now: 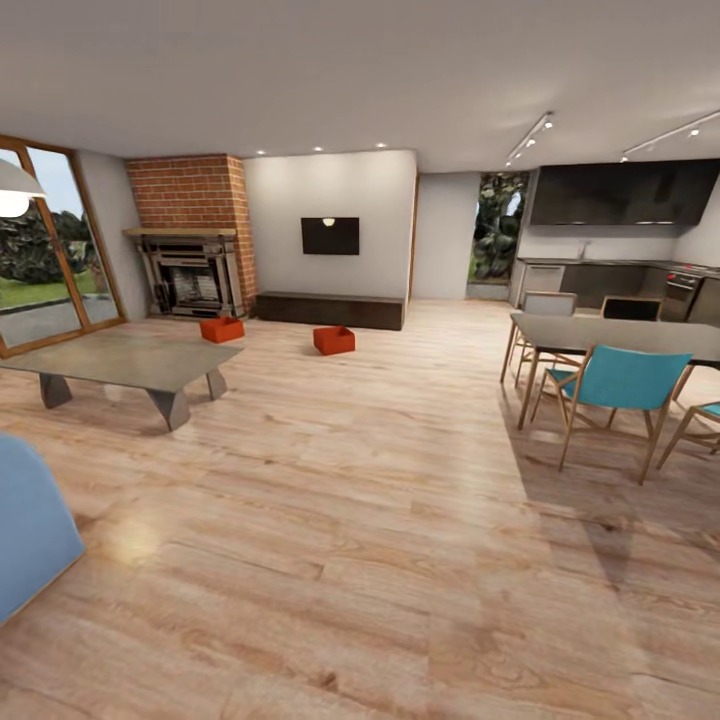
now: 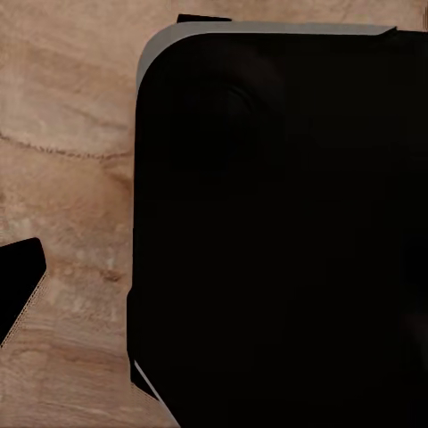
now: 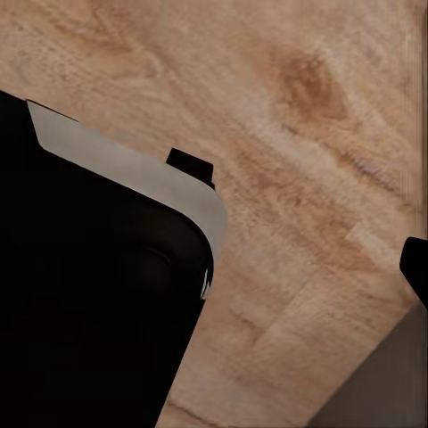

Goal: Move the two storage containers from the living room to the garage. In the garage, place one container on the floor and stack the other container on top of it (either order is fine).

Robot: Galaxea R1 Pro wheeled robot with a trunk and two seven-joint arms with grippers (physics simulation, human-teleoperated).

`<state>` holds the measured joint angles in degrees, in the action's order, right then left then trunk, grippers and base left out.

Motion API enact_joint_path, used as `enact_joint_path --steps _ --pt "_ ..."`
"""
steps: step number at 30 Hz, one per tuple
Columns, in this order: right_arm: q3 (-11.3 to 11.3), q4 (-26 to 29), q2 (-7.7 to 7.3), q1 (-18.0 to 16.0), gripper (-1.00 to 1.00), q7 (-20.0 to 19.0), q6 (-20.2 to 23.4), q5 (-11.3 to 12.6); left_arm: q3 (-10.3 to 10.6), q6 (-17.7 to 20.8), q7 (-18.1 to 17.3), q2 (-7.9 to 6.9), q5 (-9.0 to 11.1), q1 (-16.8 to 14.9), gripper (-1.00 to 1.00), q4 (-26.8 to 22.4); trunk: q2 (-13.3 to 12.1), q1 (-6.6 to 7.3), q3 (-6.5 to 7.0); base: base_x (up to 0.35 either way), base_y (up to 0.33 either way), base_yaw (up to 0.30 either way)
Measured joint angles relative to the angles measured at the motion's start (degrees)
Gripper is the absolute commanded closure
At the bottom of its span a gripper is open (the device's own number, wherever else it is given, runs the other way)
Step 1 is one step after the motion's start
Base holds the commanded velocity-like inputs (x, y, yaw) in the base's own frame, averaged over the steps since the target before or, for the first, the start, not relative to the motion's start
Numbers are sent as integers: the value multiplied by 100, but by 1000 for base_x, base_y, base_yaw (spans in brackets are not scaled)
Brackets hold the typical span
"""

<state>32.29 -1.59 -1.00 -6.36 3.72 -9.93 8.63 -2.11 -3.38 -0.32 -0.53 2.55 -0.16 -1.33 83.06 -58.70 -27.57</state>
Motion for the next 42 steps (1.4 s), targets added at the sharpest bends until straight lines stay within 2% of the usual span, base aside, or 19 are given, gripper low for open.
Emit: enact_joint_path --steps 42 --pt "0 0 0 0 -100 3 -18 -44 0 0 0 -1 0 0 -100 0 0 0 32 322 0 0"
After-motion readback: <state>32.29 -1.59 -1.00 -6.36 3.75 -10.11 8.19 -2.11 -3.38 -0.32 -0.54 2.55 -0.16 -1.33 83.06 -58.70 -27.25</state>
